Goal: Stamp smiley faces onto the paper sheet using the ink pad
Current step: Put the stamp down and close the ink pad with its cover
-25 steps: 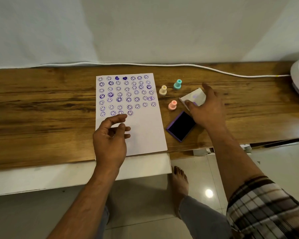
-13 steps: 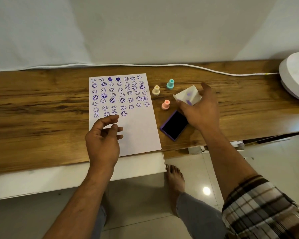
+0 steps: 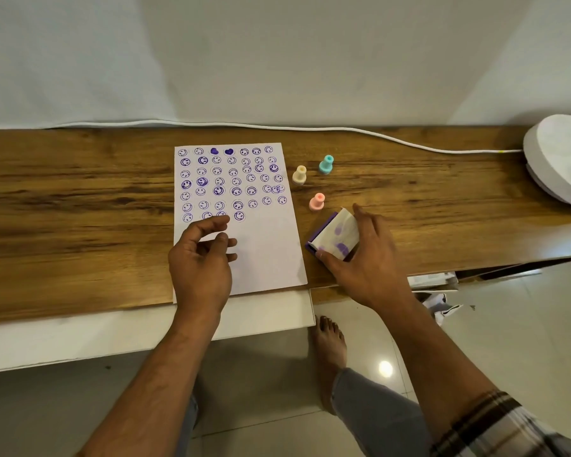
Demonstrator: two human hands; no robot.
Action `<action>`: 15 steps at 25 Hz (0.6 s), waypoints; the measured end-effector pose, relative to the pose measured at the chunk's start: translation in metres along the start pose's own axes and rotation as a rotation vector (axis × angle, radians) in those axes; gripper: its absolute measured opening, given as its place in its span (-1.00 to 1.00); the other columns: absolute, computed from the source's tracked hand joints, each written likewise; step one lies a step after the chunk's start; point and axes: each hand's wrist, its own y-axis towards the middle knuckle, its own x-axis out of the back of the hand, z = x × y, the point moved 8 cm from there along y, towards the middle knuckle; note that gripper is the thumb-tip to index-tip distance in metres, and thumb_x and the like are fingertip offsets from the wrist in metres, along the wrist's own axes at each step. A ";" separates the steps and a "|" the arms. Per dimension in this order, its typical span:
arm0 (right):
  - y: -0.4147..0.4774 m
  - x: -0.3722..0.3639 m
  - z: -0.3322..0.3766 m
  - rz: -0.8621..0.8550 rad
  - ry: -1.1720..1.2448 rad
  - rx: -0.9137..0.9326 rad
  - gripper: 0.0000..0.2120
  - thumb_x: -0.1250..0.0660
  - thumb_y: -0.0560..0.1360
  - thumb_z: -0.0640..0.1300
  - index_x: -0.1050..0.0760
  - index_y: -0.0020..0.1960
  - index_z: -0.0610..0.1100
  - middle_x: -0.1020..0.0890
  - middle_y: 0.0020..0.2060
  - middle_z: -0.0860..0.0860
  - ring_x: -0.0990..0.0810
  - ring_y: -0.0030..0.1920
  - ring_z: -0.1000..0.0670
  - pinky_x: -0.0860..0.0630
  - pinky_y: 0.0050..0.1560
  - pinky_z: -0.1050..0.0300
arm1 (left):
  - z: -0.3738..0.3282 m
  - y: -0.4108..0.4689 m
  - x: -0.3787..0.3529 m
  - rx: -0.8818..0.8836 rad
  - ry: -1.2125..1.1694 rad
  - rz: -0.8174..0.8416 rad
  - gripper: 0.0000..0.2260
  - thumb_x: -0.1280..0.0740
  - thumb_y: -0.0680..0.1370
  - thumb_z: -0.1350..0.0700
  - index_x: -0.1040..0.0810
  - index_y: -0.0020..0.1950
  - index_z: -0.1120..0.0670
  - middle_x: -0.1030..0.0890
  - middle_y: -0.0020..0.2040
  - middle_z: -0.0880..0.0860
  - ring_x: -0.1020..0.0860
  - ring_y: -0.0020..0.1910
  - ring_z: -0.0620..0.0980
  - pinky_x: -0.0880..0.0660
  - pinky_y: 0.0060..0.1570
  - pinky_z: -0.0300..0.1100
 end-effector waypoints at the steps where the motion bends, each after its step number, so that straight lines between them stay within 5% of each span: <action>1: 0.000 -0.003 0.001 -0.001 -0.013 0.010 -0.02 -0.52 0.38 0.30 -0.10 0.62 0.08 -0.38 0.50 -0.02 -0.44 0.42 -0.13 -0.57 0.22 -0.20 | 0.001 0.001 0.000 0.001 -0.003 0.000 -0.68 -0.32 0.61 0.32 -0.68 0.03 -0.12 -0.71 0.13 -0.13 -0.71 -0.09 -0.05 -0.62 -0.21 -0.23; 10: 0.001 -0.012 0.002 0.022 -0.093 0.067 0.00 -0.46 0.36 0.37 -0.12 0.61 0.02 -0.41 0.50 -0.05 -0.41 0.43 -0.16 -0.46 0.34 -0.19 | 0.002 0.000 -0.003 0.012 0.007 0.014 -0.71 -0.33 0.61 0.31 -0.68 0.03 -0.09 -0.71 0.10 -0.12 -0.71 -0.10 -0.06 -0.63 -0.21 -0.23; 15: 0.002 -0.006 0.009 0.044 -0.002 0.047 0.03 -0.57 0.27 0.35 -0.17 0.58 0.11 -0.48 0.44 0.01 -0.44 0.35 -0.11 -0.52 0.28 -0.17 | 0.009 -0.009 -0.022 0.116 0.047 0.161 -0.83 -0.37 0.63 0.20 -0.70 0.09 -0.04 -0.74 0.05 -0.01 -0.74 -0.04 -0.03 -0.69 -0.08 -0.17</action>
